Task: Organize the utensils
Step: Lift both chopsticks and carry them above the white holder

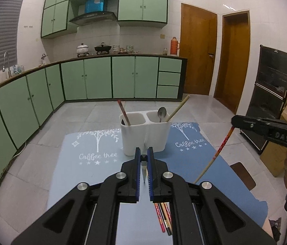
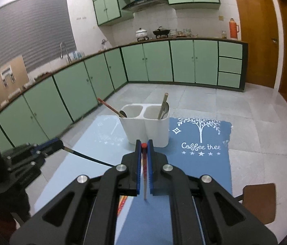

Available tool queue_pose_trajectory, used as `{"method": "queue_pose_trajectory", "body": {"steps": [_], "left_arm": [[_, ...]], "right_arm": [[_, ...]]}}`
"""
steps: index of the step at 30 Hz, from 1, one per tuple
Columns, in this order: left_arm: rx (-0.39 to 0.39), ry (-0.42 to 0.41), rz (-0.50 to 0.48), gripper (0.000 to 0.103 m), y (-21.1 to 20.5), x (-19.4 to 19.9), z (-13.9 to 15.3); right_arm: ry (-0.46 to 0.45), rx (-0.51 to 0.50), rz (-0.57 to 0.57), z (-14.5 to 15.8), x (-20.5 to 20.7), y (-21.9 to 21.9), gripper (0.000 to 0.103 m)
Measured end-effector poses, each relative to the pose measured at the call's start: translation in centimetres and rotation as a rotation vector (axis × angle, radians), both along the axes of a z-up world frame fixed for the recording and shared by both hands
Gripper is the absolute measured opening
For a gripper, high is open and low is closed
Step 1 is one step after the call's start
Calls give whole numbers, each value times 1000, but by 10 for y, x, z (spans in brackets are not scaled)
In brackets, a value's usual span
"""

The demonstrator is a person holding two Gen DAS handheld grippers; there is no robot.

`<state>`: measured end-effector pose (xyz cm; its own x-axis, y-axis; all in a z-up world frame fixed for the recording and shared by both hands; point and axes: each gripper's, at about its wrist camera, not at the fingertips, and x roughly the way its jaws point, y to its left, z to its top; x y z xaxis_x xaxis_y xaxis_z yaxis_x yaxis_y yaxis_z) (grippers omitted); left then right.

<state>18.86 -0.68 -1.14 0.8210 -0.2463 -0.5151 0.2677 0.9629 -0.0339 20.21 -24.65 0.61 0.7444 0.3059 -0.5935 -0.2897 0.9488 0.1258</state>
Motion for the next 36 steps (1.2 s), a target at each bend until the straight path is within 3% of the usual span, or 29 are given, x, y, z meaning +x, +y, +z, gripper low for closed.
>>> {"method": "queue_pose_trajectory", "body": {"steps": [7,17,23,28,36], "left_arm": [[-2,-33,-2,6,-1,8,11],[-11,-178,-29,6,-12,24,69],[-45,-282,-24,6,-19,49,109],[-52,-311,-8,6,-23,82,111],[-62,-192,11,6,-23,145,57]], "right_arm": [[-36,-5,21,21,13,3,5],[-190,5,43,95,44,7,5],[-263,-1,10,124,80,9,5],[-275,-15,-17,118,115,11,5],[-160,21,-28,57,170,10,5]]}}
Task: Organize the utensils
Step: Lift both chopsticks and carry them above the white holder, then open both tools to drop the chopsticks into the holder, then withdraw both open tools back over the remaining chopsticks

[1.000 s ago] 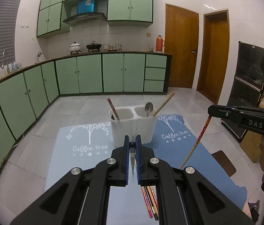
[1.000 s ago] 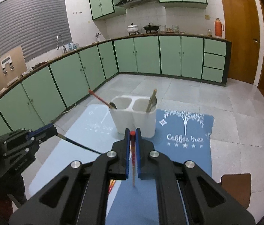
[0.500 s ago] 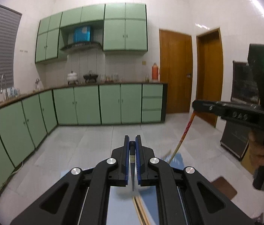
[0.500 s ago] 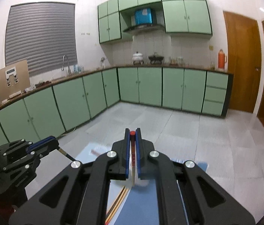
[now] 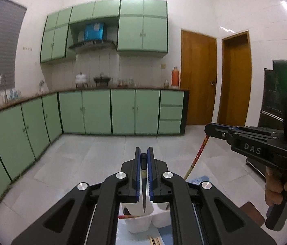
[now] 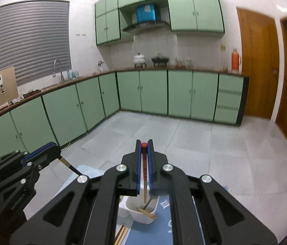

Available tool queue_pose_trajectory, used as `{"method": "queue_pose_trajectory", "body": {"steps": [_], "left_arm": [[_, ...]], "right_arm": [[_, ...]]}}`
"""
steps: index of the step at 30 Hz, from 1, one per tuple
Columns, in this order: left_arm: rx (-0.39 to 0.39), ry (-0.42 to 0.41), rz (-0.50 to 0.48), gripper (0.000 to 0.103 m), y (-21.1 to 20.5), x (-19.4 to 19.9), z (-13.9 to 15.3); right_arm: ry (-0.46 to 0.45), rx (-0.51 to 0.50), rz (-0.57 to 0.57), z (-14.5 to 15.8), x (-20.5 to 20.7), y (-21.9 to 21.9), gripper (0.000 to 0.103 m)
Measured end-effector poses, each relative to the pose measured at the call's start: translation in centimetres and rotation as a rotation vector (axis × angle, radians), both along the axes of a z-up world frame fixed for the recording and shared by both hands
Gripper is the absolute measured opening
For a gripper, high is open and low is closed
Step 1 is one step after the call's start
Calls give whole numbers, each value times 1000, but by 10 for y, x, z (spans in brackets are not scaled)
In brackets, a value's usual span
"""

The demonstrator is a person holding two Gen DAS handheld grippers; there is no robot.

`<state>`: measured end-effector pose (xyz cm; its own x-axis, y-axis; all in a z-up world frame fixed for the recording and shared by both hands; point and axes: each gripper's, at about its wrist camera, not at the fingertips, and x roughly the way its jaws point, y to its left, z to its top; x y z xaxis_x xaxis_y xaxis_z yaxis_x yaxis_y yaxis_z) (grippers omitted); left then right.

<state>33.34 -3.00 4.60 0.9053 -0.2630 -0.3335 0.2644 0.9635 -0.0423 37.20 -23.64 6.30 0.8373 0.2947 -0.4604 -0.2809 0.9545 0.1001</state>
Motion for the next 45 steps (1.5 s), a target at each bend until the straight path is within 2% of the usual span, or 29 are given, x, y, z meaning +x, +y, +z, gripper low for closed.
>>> {"method": "queue_pose_trajectory", "body": {"steps": [7,11,13,15,17,20,24,30,35,39,45], "left_arm": [[-12,75,7,9,10,20,-24],[-13,73,14,26,14,21,-21],[-17,60,18,36,16,13,-17],[-18,46,17,42,18,6,-13],[-23,38,26,48,20,-5,-10],[-39,25,42,60,27,-23,-8],[-43,14,57,68,35,-53,-14],[-8,44,86,81,46,-93,-42],[-9,113,86,87,50,-119,-74],[6,154,91,93,49,-138,-99],[3,173,105,94,51,-156,-116]], "right_arm": [[88,37,33,-30,16,1,8],[85,61,25,-26,11,-2,11],[66,68,16,-21,1,-5,22],[39,78,1,-17,-9,-10,39],[15,89,-10,-13,-23,-17,44],[-18,121,-42,-13,-48,-30,60],[-42,152,-40,-21,-81,-42,72],[-49,123,-49,-49,-133,-42,90],[-19,86,-59,-76,-164,-31,98],[30,96,-70,-100,-181,-22,98],[104,113,-106,-134,-197,-15,98]]}}
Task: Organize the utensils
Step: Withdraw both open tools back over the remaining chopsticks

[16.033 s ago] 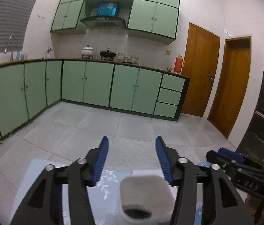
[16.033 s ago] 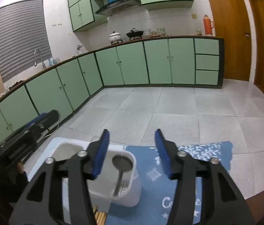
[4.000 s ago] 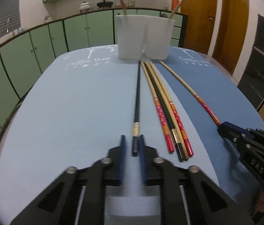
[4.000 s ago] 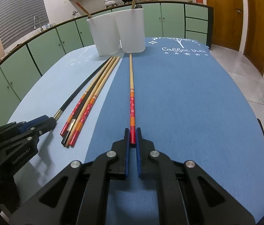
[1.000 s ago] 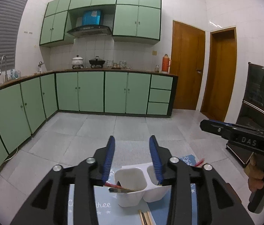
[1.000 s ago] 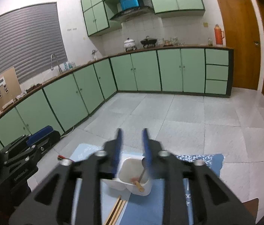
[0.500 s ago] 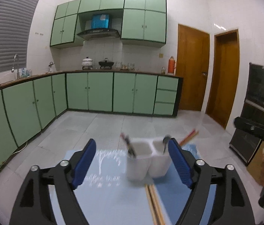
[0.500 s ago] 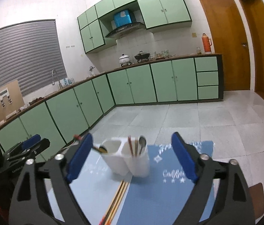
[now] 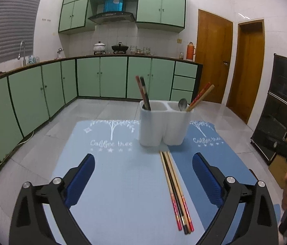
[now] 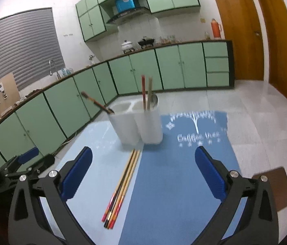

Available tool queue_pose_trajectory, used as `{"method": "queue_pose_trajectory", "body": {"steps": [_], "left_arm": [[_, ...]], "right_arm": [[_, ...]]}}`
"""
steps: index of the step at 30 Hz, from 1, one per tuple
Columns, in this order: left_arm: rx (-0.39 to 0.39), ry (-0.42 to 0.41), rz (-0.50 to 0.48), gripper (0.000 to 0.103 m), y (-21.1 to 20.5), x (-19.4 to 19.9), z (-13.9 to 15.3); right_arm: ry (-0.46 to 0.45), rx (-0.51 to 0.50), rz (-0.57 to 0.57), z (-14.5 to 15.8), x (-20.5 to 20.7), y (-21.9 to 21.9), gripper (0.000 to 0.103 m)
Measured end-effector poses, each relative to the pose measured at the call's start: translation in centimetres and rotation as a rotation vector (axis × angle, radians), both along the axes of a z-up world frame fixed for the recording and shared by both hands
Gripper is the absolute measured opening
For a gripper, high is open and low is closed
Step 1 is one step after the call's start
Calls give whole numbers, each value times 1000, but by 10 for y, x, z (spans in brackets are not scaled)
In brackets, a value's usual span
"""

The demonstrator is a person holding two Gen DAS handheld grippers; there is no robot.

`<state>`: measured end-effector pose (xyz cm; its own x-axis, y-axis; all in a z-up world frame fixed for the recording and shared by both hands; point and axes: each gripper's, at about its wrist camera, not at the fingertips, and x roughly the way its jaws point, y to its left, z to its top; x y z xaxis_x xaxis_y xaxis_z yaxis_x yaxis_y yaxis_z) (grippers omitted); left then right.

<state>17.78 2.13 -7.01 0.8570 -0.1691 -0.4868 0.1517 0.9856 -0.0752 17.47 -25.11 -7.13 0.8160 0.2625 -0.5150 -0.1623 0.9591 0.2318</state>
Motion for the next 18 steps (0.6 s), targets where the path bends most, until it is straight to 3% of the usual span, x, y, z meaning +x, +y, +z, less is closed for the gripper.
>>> {"method": "queue_pose_trajectory", "body": {"steps": [13,18], "left_arm": [[73,135,21,94,12,-20,-49],[84,186,42,94,22,-26,-67]], "right_arm": [[166,-95,29,-83,-33,28,98],[223,-151,54,-101,-36,41,98]]}}
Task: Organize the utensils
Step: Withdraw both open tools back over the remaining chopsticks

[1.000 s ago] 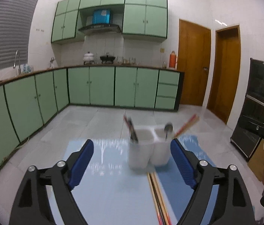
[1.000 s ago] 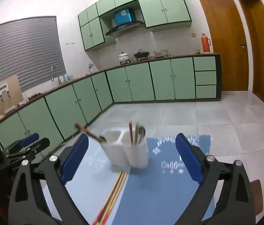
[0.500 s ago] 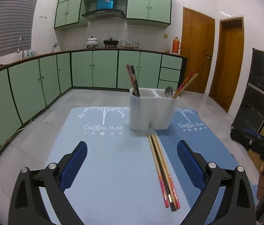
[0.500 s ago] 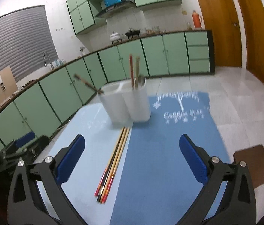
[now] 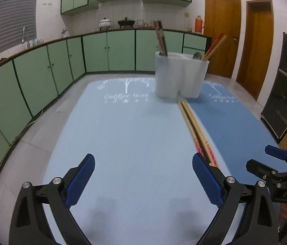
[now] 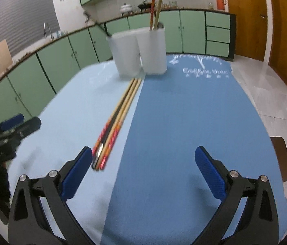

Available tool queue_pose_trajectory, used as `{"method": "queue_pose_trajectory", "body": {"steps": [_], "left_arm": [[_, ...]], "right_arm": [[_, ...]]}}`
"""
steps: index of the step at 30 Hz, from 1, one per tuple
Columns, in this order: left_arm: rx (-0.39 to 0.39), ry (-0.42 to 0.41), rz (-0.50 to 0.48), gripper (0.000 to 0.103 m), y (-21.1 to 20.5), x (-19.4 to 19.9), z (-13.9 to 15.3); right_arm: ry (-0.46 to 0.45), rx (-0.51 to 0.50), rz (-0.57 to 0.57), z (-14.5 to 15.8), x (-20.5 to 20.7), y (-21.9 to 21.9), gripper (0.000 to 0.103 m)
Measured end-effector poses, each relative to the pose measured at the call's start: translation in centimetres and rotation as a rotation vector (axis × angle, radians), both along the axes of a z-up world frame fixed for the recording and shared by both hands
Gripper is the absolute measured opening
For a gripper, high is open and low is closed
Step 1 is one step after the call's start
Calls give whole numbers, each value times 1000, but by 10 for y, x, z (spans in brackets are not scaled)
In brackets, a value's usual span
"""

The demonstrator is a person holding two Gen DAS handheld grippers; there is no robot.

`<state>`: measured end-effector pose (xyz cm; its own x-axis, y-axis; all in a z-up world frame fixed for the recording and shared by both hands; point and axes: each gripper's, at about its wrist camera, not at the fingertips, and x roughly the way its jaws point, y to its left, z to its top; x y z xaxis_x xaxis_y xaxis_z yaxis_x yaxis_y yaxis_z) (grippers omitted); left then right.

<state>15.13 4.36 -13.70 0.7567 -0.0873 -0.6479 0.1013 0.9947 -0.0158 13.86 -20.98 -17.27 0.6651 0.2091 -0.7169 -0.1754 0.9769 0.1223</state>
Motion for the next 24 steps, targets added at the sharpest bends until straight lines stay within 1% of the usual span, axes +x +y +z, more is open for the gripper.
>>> {"method": "queue_pose_trajectory", "body": {"steps": [3,8,16,18,19,24], "left_arm": [[-3,18,10,94,4,-1,-6],[-1,24,13,94,7,-3,-8],[-19,29,24,94,13,-3,-10],[-22,30,23,94,12,-2,-10],[-22,30,21,94,11,-1,-10],[-18,32,12,94,9,0,-10]], "right_arm": [[22,-21,15,-9,0,8,98],[45,-58,24,-20,2,20,98],[65,-134,26,-29,11,29,98],[74,-133,26,-30,13,28,98],[74,-135,22,-29,13,28,98],[52,-208,-36,-25,13,16,98]]}}
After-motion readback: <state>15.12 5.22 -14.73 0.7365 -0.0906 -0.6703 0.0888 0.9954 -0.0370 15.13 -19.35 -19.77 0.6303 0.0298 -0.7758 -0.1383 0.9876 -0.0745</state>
